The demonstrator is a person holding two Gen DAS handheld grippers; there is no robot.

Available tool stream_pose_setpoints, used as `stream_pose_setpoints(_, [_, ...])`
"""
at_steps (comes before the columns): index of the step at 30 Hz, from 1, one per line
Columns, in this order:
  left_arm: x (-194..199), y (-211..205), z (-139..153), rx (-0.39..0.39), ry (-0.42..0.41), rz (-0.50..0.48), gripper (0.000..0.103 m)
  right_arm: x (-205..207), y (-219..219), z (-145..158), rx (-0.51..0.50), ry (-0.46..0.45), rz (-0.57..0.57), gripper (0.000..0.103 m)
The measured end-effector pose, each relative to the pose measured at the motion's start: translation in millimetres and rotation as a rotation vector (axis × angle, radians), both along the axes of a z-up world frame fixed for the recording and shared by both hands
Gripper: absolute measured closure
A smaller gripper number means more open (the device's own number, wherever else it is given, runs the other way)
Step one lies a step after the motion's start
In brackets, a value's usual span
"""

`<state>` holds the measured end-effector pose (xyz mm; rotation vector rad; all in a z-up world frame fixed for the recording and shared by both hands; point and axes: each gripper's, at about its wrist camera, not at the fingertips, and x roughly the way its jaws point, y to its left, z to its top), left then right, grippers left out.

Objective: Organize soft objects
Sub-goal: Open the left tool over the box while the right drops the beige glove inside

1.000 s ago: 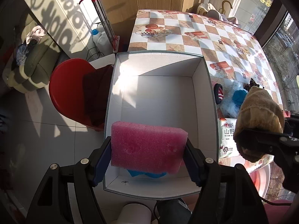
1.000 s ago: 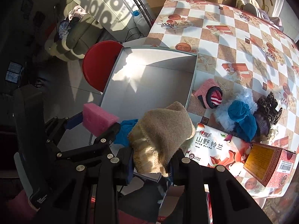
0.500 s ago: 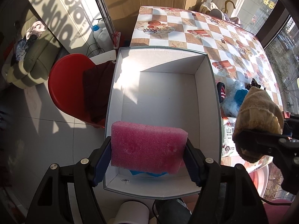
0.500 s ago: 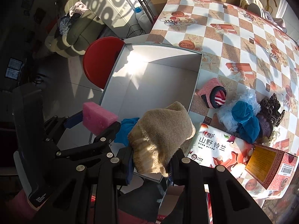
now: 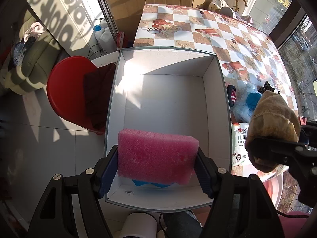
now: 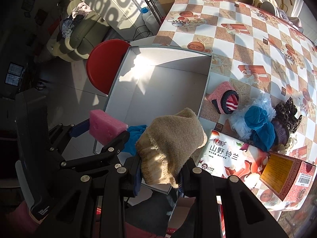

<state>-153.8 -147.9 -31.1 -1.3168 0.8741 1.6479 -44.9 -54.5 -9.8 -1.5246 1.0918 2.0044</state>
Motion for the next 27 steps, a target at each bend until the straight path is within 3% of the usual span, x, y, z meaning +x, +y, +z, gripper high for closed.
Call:
stream_pose_setpoints(20, [-1.5,10.3,-16.5,-0.023,-0.036,-0.023,0.027,-23.9,5.9,-4.1,0.006,0.01,0.03,0.073])
stream_pose_setpoints(23, [-2.4,10.1,-17.0,-0.02,-0.052,-0.016,0.024,-24.9,5.9,-4.6,0.003,0.012,0.034,0.056])
stream_pose_setpoints(27, [-5.4,7.4,-11.8,0.036,-0.075,0.008,0.015,-22.5,8.3,-3.4,0.007,0.012,0.027,0.053])
